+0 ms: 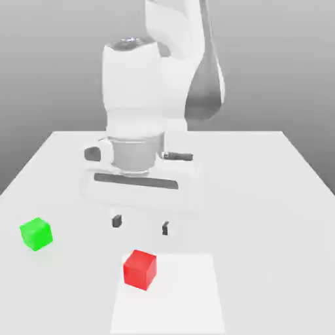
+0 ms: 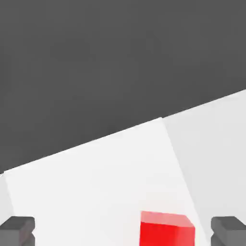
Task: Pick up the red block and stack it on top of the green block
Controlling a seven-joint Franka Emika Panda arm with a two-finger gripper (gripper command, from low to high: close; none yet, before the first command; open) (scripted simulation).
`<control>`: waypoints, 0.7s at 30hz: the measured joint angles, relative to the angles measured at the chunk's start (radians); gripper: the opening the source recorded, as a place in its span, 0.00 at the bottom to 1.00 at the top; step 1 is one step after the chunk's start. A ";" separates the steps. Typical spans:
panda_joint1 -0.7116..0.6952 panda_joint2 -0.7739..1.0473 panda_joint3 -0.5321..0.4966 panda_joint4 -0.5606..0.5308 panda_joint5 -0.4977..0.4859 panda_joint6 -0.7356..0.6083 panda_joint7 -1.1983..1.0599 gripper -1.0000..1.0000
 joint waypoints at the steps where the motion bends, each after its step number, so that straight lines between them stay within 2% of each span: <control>1: -0.002 0.034 -0.003 -0.012 -0.013 0.025 0.016 0.50; 7: -0.019 0.246 0.023 0.003 0.017 0.202 0.000 0.50; 8: -0.027 0.276 0.032 0.006 0.023 0.227 -0.004 0.00; 15: -0.030 0.279 0.035 0.007 0.019 0.231 -0.001 0.00; 21: -0.025 0.090 0.018 -0.020 -0.024 0.070 0.030 0.00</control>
